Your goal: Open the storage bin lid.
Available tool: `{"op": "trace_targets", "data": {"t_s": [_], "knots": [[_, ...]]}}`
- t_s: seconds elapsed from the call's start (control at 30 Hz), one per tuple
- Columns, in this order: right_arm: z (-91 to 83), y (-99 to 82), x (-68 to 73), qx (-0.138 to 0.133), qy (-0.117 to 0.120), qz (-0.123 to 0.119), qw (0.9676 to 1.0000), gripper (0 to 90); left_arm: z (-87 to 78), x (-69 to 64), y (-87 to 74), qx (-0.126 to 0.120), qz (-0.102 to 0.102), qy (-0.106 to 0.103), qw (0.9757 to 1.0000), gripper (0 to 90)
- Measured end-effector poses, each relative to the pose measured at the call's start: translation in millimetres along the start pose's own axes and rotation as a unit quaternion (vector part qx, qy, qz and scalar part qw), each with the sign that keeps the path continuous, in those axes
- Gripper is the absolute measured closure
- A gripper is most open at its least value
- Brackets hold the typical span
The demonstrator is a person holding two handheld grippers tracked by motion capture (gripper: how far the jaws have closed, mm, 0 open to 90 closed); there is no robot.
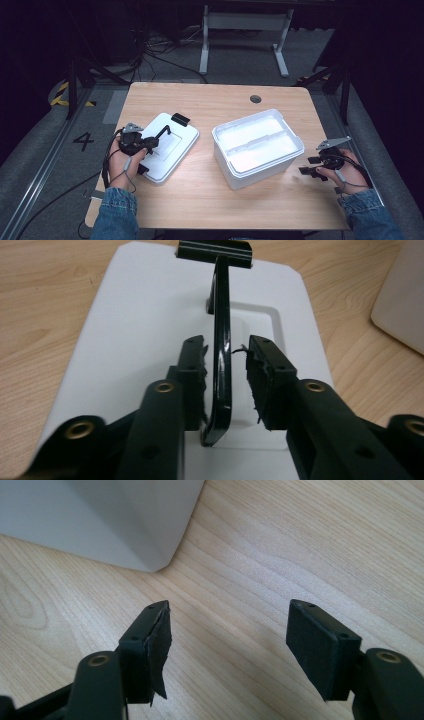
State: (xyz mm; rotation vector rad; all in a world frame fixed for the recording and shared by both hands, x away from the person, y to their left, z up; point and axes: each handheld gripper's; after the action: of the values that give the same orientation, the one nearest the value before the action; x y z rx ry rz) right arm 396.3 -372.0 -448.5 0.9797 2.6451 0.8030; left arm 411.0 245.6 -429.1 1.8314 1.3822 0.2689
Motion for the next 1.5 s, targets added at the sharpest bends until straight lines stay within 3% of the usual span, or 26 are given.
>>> {"op": "trace_targets", "data": {"t_s": [0.17, 0.37, 0.7, 0.9, 0.93, 1.07, 1.23, 1.5], "knots": [[-0.3, 1.3, -0.4, 0.000, 0.000, -0.001, 1.0000, 35.1, -8.7, -6.0, 2.5, -0.007, 0.003, 0.001, 1.0000, 53.9], [-2.0, 2.1, -2.0, -0.003, -0.002, -0.001, 1.0000, 35.0, -21.8, -12.6, 3.9, -0.022, 0.008, 0.005, 0.9997, 44.9], [-6.2, -2.0, -4.4, -0.006, -0.006, 0.002, 1.0000, 35.0, -52.1, -28.5, 2.6, -0.036, 0.016, 0.015, 0.9991, 41.0], [-10.7, -2.6, -3.1, -0.009, -0.008, -0.002, 0.9999, 34.9, -66.1, -49.5, -0.1, -0.038, 0.030, -0.012, 0.9988, 40.3], [-11.4, -2.2, -2.8, -0.010, -0.008, -0.004, 0.9999, 34.7, -66.3, -58.3, -2.0, -0.033, 0.037, -0.019, 0.9986, 40.3], [-12.3, -1.6, -1.6, -0.013, -0.007, -0.006, 0.9999, 34.8, -62.4, -71.6, -6.1, -0.022, 0.048, -0.039, 0.9978, 40.1], [-13.8, -1.0, 0.0, -0.013, -0.009, -0.008, 0.9998, 34.7, -52.3, -88.9, -13.6, 0.005, 0.061, -0.048, 0.9970, 38.9], [-11.0, -1.5, -2.0, -0.010, -0.004, -0.006, 0.9999, 34.7, -30.6, -113.3, -28.9, 0.039, 0.080, -0.074, 0.9933, 38.8]]}}
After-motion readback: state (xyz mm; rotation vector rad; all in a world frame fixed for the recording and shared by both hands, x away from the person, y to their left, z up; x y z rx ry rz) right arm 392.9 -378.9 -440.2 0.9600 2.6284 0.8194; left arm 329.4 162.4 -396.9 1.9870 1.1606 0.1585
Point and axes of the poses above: each handheld gripper's, and its own axes: z roughly forward along the jaws, y roughly out of its top, x roughly to its left, and after that the axes turned 10 degrees about -z, right-handed
